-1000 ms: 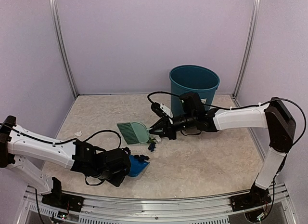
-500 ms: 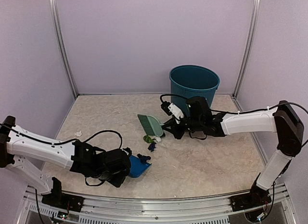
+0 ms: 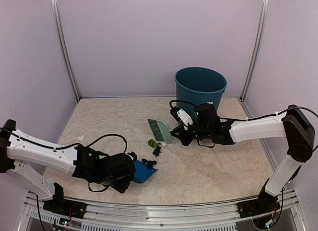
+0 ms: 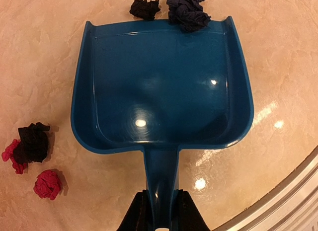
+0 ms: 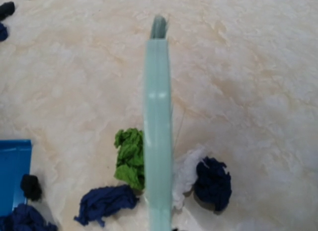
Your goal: Sweep away the paper scraps from the table
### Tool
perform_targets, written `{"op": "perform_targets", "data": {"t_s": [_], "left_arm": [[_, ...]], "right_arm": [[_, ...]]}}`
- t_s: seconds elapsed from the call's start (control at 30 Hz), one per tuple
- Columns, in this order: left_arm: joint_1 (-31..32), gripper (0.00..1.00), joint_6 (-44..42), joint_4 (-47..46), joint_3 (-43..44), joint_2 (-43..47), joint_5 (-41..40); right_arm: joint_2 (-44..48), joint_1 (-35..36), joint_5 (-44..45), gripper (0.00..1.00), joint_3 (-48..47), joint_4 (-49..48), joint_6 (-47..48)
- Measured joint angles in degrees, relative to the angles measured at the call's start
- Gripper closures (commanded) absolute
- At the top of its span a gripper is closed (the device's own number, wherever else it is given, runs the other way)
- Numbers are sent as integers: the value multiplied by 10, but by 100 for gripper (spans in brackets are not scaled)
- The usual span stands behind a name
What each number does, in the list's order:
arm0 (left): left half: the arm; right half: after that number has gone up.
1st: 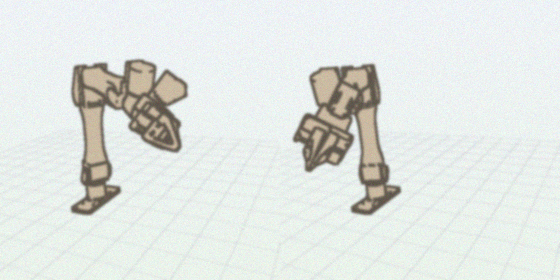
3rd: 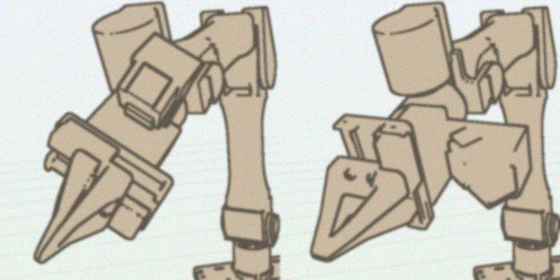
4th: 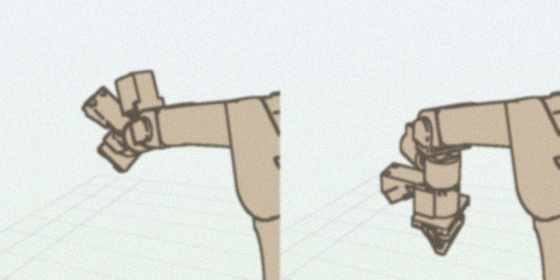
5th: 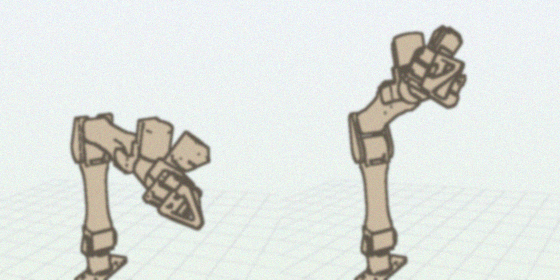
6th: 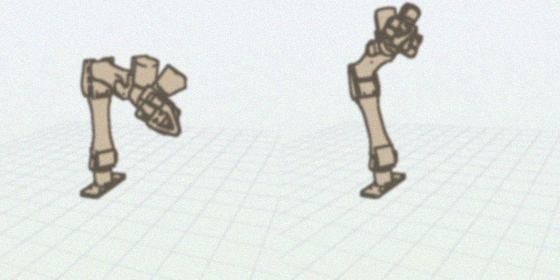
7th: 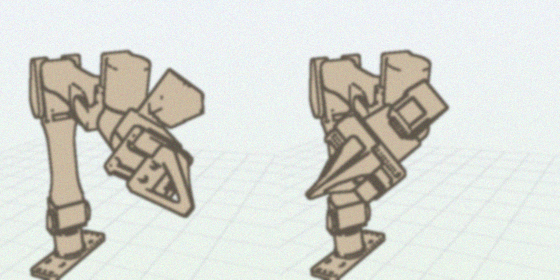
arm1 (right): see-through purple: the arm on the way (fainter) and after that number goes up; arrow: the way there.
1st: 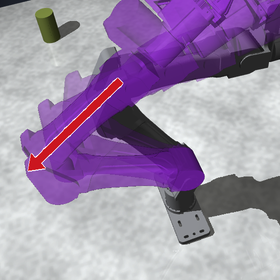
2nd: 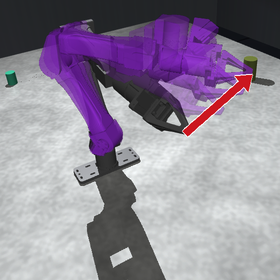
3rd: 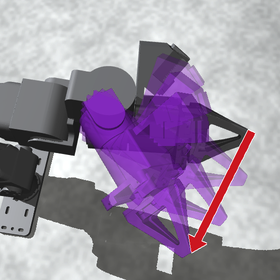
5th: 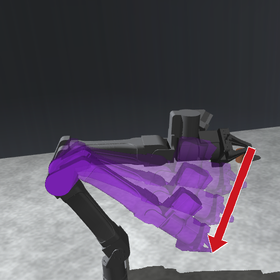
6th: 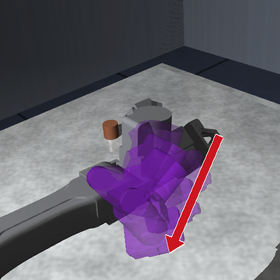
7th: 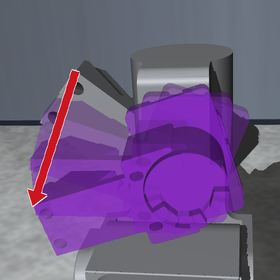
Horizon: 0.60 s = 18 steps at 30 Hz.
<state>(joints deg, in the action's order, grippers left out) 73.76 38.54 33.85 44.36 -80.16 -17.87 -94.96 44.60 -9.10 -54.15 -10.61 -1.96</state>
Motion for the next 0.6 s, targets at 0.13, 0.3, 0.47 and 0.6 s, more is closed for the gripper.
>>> {"op": "perform_targets", "data": {"t_s": [0.13, 0.3, 0.47, 0.6], "left_arm": [[0, 86, 0, -1, -1, 0, 0], [0, 86, 0, -4, -2, 0, 1], [-1, 86, 0, -8, -3, -1, 0], [-2, 86, 0, -12, -3, -1, 0]], "right_arm": [[-21, 1, 2, 100, -12, -5, -7], [-57, 11, 9, 100, -35, 5, -3], [-66, 33, 14, 100, -41, 10, 11], [-66, 45, 10, 100, -41, 12, 24]]}}
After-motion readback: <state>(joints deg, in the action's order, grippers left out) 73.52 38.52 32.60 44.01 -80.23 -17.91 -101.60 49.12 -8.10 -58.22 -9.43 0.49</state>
